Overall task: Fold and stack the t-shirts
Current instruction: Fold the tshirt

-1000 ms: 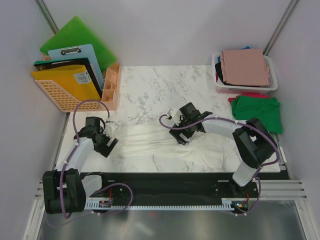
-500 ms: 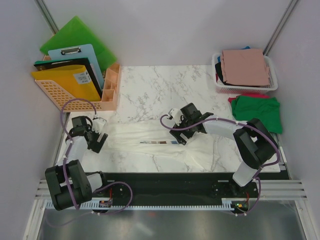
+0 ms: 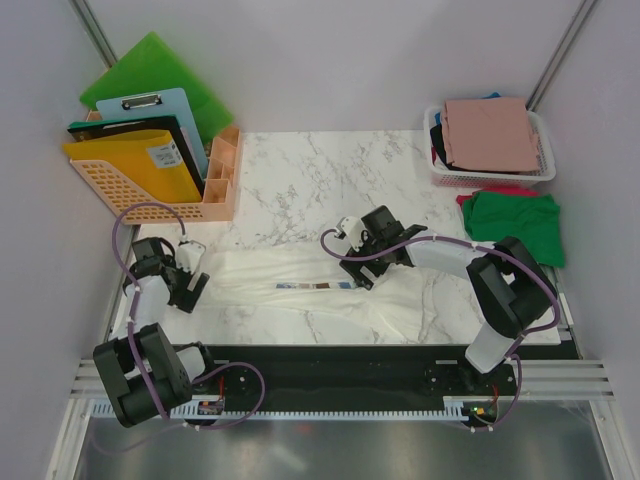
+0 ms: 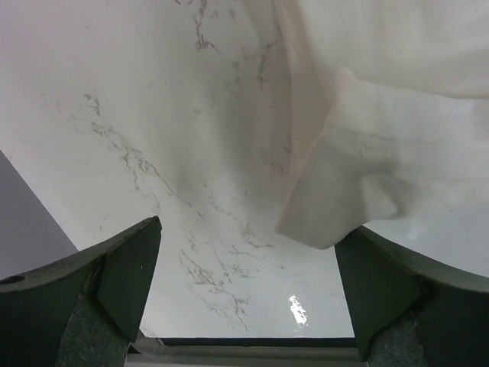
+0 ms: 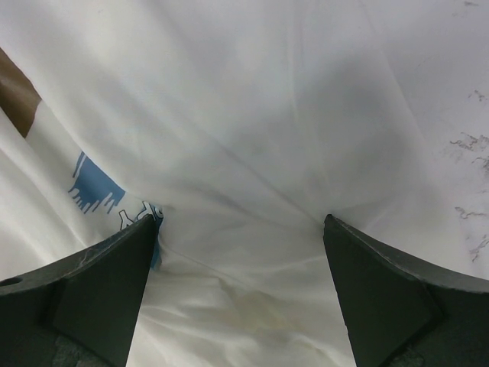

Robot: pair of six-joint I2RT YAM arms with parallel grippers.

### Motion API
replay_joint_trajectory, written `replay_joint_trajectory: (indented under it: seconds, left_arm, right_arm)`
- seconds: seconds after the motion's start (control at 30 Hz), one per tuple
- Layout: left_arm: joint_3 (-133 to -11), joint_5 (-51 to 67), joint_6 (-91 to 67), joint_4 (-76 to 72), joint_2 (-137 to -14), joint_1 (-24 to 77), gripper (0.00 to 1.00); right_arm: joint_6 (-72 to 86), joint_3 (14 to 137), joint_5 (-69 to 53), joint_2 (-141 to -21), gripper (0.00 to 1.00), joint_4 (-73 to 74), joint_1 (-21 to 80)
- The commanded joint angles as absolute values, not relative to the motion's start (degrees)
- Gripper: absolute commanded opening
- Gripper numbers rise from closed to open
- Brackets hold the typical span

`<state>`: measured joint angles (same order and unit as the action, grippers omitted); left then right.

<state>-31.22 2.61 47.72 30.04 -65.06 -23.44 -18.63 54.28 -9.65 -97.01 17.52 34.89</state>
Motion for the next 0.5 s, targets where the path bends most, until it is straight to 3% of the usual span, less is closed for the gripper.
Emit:
replay_joint_trajectory:
  seconds: [0.0,0.27,0.47]
  left_arm:
    - [-32.61,2.11,51.33,31.29,-63.55,-24.08,1.00]
    - [-33.13,4.22,51.15,32.08,-62.49,-24.08,1.00]
    - [-34.54,4.75,50.45,32.25,-63.81,-24.08,1.00]
  right_arm:
    - [-19.42,53.00,-7.82,-96.42,0.98,19.25,33.66]
    - [-19.68,55.28,-8.79,-91.33,0.98,19.77,33.75]
    - [-20.30,64.84,-9.75,-76.93,0.98,24.95,33.84]
